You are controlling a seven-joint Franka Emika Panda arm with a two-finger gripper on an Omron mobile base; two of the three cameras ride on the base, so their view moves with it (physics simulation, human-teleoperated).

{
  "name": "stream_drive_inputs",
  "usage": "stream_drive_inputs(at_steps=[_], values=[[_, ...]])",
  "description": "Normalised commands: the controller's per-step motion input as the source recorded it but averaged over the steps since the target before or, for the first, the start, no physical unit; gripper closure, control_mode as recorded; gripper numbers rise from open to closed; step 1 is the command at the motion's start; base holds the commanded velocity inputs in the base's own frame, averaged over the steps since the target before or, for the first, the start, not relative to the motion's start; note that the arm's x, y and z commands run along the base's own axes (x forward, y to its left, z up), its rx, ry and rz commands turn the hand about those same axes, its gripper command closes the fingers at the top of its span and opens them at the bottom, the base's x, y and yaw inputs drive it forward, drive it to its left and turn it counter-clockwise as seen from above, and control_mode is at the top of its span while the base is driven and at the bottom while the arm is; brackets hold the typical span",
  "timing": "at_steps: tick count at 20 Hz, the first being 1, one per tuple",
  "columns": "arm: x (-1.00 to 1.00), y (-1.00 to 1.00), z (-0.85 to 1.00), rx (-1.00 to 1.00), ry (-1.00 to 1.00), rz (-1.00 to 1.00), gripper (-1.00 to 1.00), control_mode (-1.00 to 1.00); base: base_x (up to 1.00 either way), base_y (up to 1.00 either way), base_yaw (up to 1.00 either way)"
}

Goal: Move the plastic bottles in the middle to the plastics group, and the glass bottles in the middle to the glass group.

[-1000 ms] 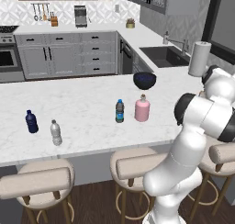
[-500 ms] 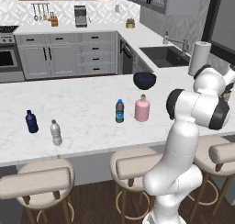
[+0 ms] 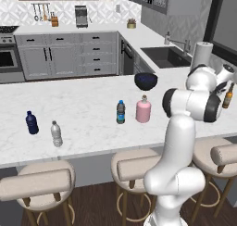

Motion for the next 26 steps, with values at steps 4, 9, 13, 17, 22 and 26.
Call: stream_drive_inputs(at_steps=[4, 9, 13, 17, 22, 26], values=[[0.23, -0.27, 0.0, 0.0, 0.0, 0.0, 1.0, -1.0, 0.0, 0.0, 0.0], [-0.02, -0.41, -0.15, 0.0, 0.0, 0.0, 1.0, -1.0, 0.0, 0.0, 0.0], [0.0, -0.04, -0.46, 0.0, 0.0, 0.0, 1.0, -1.0, 0.0, 0.0, 0.0], [0.02, 0.0, -0.54, 0.0, 0.0, 0.0, 1.0, -1.0, 0.0, 0.0, 0.0], [0.0, 0.0, -0.11, 0.0, 0.0, 0.0, 1.0, -1.0, 0.0, 0.0, 0.0], [0.0, 0.01, 0.0, -0.01, 0.0, 0.0, 1.0, -1.0, 0.0, 0.0, 0.0]])
